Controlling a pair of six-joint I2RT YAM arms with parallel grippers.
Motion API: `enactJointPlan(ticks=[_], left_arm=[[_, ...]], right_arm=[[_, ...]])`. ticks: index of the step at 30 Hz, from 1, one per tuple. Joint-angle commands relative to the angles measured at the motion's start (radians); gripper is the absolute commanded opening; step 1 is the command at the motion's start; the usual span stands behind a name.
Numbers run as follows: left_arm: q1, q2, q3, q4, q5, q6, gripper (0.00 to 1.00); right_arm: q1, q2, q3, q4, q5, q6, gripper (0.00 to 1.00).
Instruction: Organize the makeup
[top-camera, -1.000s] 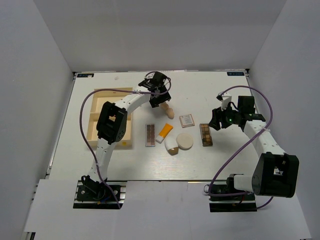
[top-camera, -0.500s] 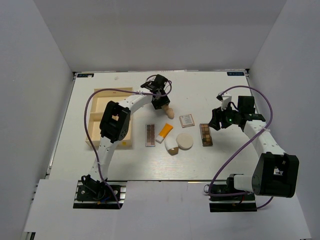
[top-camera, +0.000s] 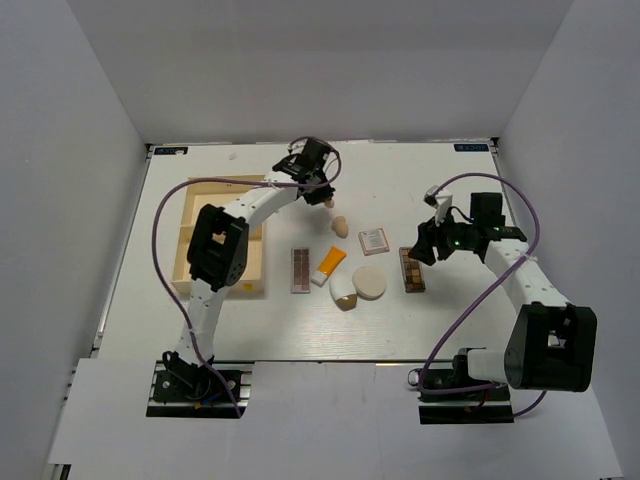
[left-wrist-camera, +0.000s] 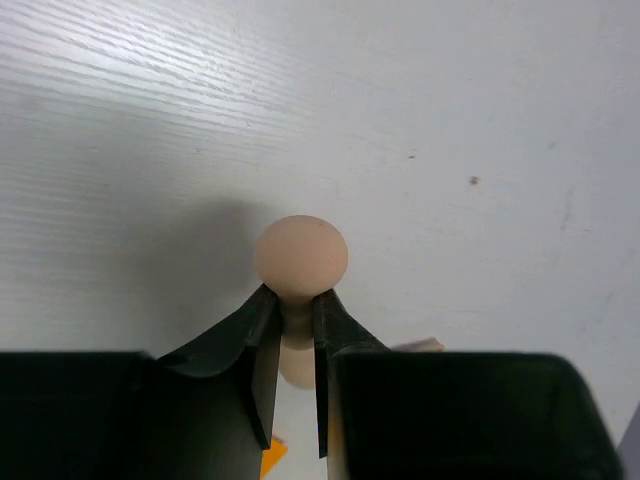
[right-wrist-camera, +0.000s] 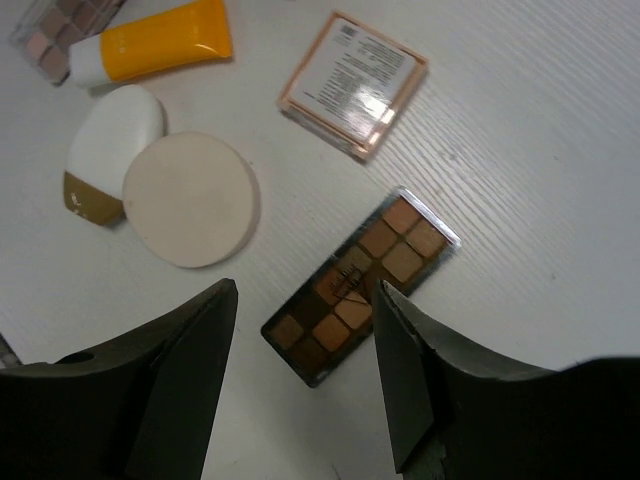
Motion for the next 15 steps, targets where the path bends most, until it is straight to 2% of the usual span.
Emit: enactJointPlan(ticks=[1,7,11,15], left_arm=[[0.031,-0.238,-0.053,0.059,-0.076,0.063,0.23],[0.115,-0.448,-0.217,0.009,-0.208,0.105,0.23],[0.217,-0.573,-0.347,0.006,-0.262,0.100,0.23],[0.287,-0.613,-0.415,-0.017,-0.295,0.120,0.28]], right_arm=[[0.057,0.012,0.040,-0.025,-0.117,-0.073,0.62],[0.158,0.078,0.076,0.025,-0.073,-0.030,0.61],[0.244,0.132,0.142,0.084,0.033,0.031,0.61],[0.315,0.213,0.233,0.141,0.116,0.099,0.61]])
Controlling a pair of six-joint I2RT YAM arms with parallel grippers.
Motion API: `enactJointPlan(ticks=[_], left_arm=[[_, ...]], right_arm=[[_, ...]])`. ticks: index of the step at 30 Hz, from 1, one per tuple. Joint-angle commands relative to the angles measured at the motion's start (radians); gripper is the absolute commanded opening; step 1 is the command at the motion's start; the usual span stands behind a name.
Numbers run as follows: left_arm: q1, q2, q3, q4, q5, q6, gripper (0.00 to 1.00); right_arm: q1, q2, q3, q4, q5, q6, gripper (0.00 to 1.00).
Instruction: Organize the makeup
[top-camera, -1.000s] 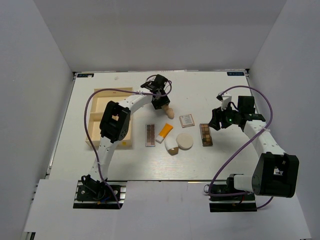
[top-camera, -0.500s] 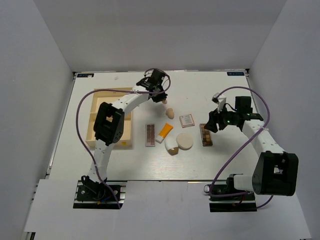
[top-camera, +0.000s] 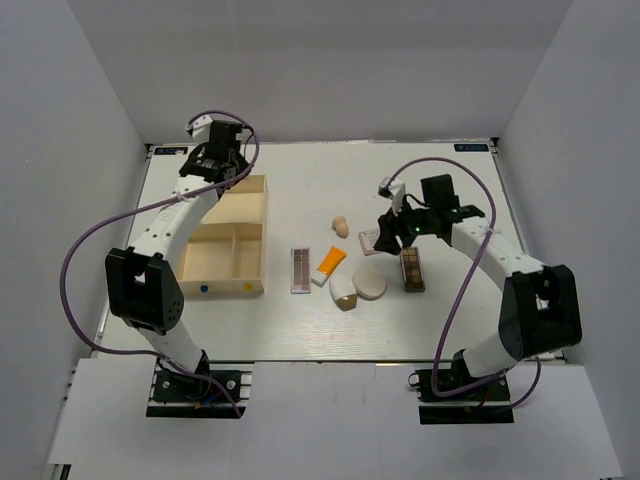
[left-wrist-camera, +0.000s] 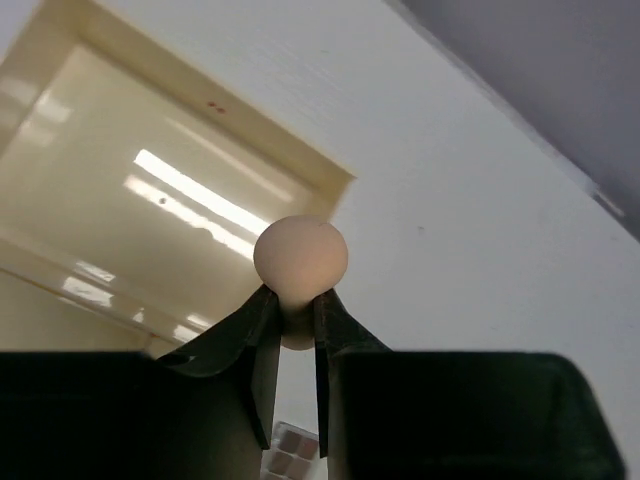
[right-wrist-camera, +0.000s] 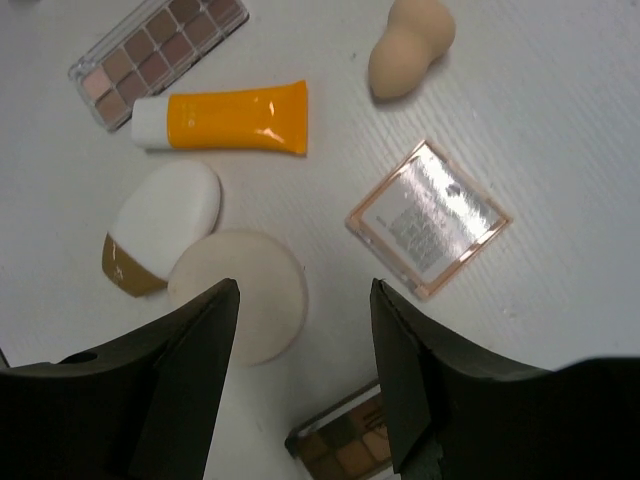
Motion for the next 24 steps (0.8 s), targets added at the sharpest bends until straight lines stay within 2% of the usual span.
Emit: enactJointPlan(ticks=[1,3,7,11,12,14,18,24], left_arm=[[0.047,-0.020,-0.054,-0.057,-0.061,0.035,0.29],[0.076,-0.008,-0.057,-0.063,-0.066,0.045,0.36],[0.117,0.018,-0.057,-0.072,-0.060,0.042,0.39],[0.140,0.047,-0.048,-0.085,-0.041,0.031,0.51],[0.140,0.050,-0.046,-0.088,-0.038,0.029,0.59],[0.153,0.055,-0.045,-0.089,-0.035,0.029,0.69],[0.173,0.049,-0.034,-0.097,-0.028,0.031,0.80],[0.182,-0.006,-0.029,-0.105,0.024,0.036,0.80]], right_arm=[[0.061,0.074,0.110,0.094,0.088,0.082,0.61],[0.094,0.135,0.176,0.101,0.130,0.135,0.61],[0.146,0.239,0.277,0.101,0.219,0.246,0.63],[0.183,0.322,0.362,0.089,0.283,0.322,0.66],[0.187,0.347,0.385,0.089,0.296,0.330,0.67],[0.201,0.384,0.406,0.095,0.328,0.349,0.69],[0.222,0.439,0.460,0.094,0.374,0.355,0.70],[0.242,0.534,0.526,0.095,0.424,0.356,0.71]])
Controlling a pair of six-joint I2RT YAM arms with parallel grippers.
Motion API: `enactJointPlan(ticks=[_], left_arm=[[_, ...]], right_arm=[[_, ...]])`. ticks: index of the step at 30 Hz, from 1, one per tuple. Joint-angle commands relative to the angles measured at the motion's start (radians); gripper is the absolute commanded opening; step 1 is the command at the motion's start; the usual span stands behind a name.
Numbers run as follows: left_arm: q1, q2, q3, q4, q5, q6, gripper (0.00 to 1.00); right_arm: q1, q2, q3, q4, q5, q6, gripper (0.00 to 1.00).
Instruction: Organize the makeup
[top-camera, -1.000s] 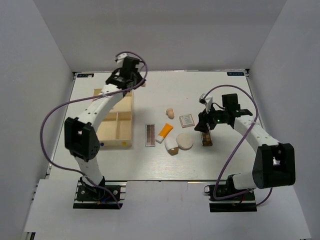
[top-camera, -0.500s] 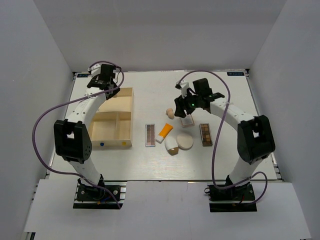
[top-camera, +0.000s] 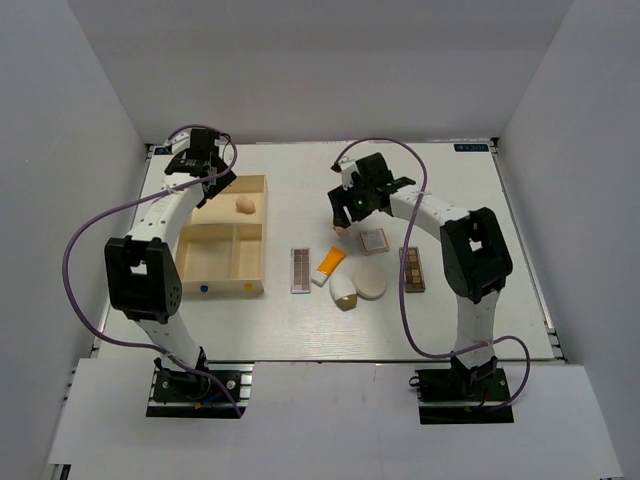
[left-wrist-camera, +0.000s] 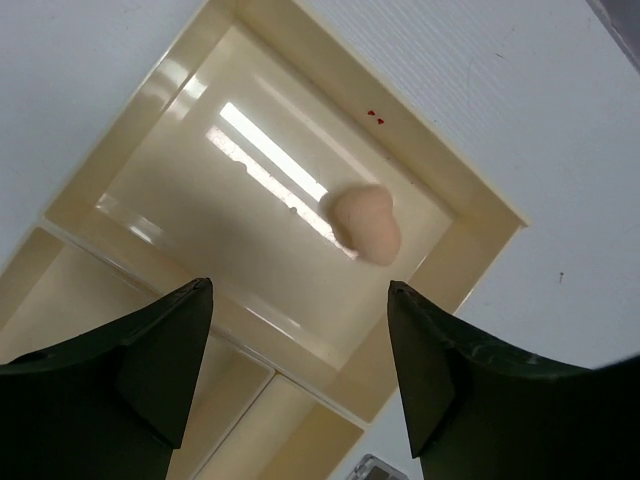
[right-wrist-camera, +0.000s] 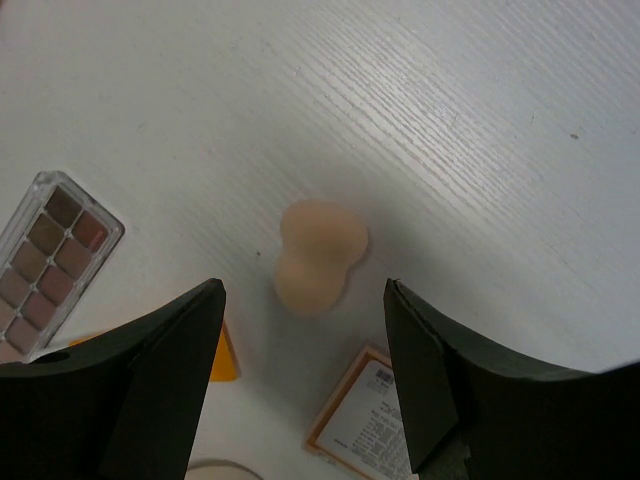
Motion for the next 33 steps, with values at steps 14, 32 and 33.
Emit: enactJointPlan(ticks=[14,32,33], left_arm=[[-0.015,-0.523,-0.372,0.213,0.389,0.038,0.61],[-0.015,-0.850,-0.668,0.444,0.696,0.025,0.60],[-0.015,-0.856,-0.667,0.441,0.697,0.028,0.60]], right_arm=[[0.019,0.140,0.107,-0.001,0.014,-0.037,0.25],[0.207,0.234,0.476,0.250,-0.256,-0.106,0.21],[0.215,0.266,0.487,0.322,-0.247,-0.091,0.21]])
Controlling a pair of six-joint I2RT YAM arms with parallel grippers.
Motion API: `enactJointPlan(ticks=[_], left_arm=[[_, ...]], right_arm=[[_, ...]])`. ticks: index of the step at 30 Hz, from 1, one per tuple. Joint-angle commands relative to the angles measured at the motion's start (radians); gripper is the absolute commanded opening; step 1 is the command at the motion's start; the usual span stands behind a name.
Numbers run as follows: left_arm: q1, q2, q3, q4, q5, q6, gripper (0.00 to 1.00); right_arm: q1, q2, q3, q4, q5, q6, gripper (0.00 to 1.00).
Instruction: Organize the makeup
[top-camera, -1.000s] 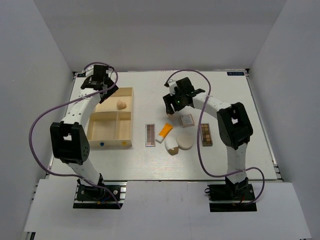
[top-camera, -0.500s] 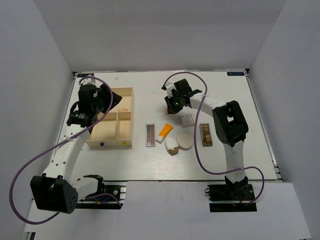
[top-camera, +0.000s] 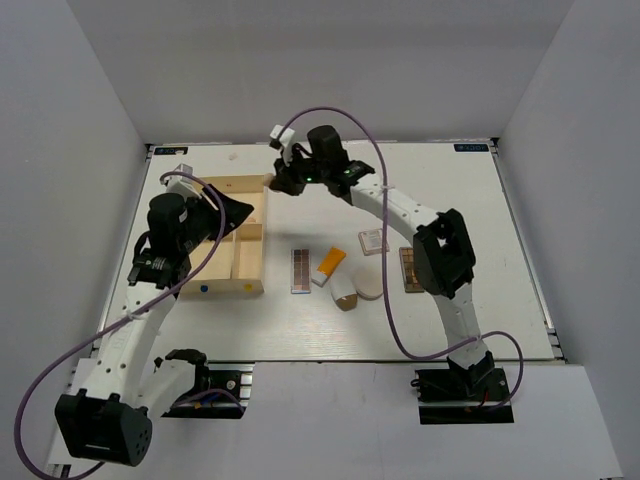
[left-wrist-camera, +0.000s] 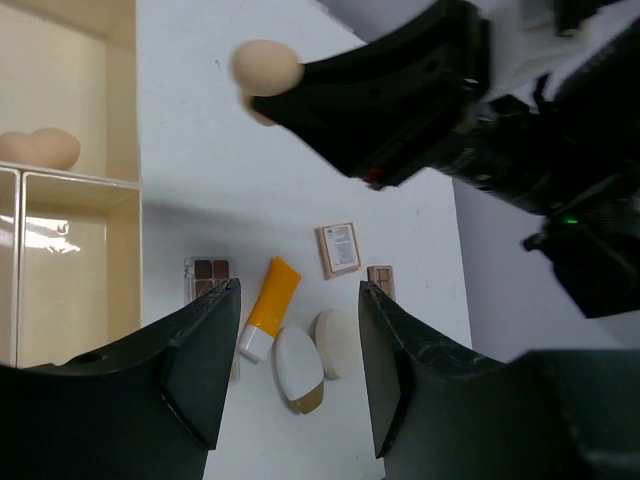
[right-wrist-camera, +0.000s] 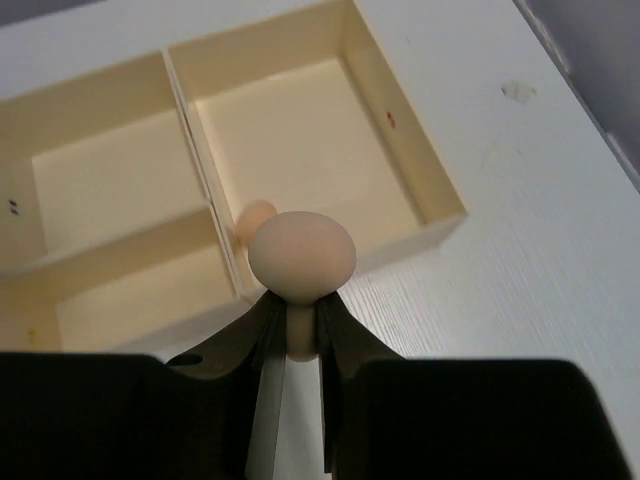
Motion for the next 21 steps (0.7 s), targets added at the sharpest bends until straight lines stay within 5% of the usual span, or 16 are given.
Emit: enactJointPlan(ticks=[1,8,14,19,21], left_arm=[[0.000,-0.064,-0.003,0.019,0.029,0.024,0.60],[0.000,-0.184,-0.018,-0.053,0.041,0.032,0.61],[0.000,-0.262,-0.024,-0.116,0.035,0.022,0.62],[0.000,-0.256,-0.027,-0.101,0.080,-0.001,0.61],[0.000,-0.238,-0.015,-0.079,0.116,-0.010,0.51]], right_arm=[[0.052,0.102,0.060,0.197,-0.002,0.066,0.21],[0.100,0.264,0.199,0.353,0.081,0.177,0.31],[0.115,0.323,0.218,0.405,0.136,0.180,0.72],[0.105,0.295,0.209,0.403,0.135,0.174,0.76],[0.091,0.249,0.178,0.409,0.135,0.172,0.76]])
